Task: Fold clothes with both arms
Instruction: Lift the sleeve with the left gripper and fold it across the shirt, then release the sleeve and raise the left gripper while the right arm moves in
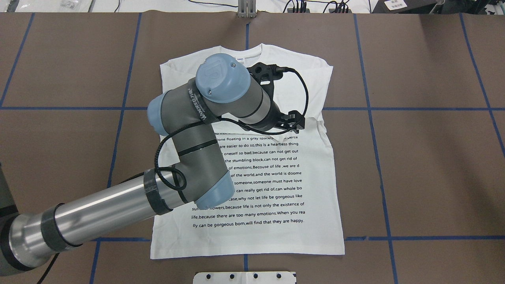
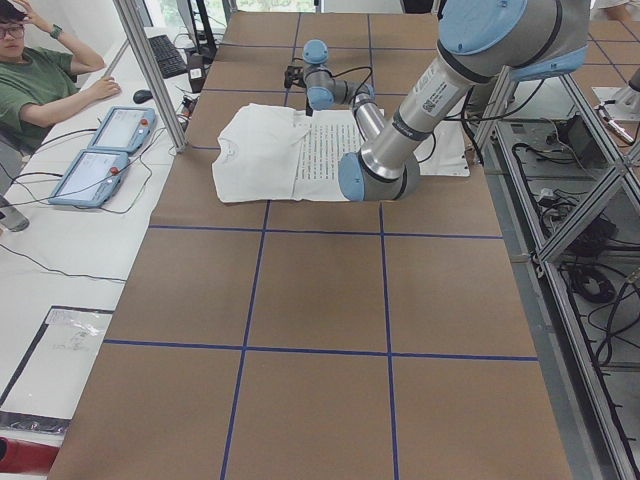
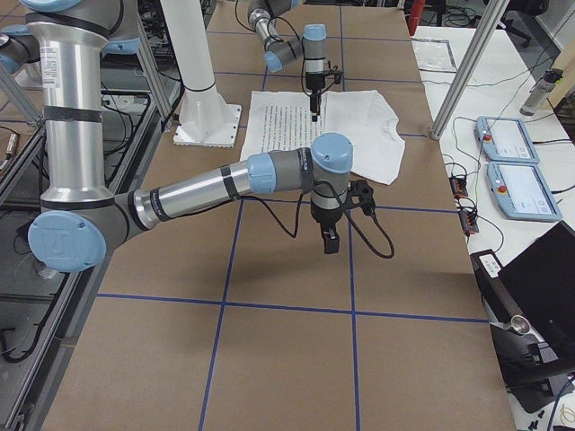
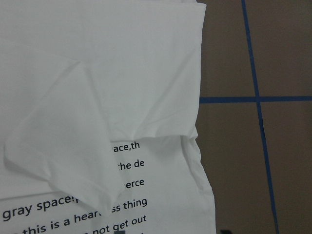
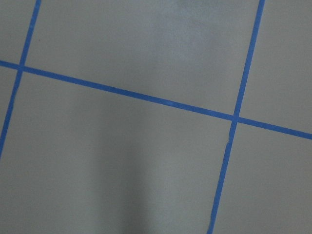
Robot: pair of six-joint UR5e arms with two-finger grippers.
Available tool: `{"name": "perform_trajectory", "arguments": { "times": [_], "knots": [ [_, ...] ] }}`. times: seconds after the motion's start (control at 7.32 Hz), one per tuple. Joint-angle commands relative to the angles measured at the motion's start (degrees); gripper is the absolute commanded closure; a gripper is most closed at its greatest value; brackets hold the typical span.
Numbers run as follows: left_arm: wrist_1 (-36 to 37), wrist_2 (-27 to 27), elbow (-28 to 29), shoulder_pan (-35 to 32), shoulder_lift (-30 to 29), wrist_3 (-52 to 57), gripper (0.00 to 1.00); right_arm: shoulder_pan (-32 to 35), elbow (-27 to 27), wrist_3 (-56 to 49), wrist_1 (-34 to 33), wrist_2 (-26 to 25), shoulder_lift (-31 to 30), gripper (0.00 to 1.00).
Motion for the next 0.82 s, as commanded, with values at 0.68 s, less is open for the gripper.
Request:
{"name": "perform_trajectory", "arguments": {
  "times": [0.68],
  "knots": [
    [12.8,-6.8,-19.4,-16.4,21.4,32.1,0.0,-37.5,-6.8,46.7,-0.3,-20.7,31.7,0.0]
  ]
}}
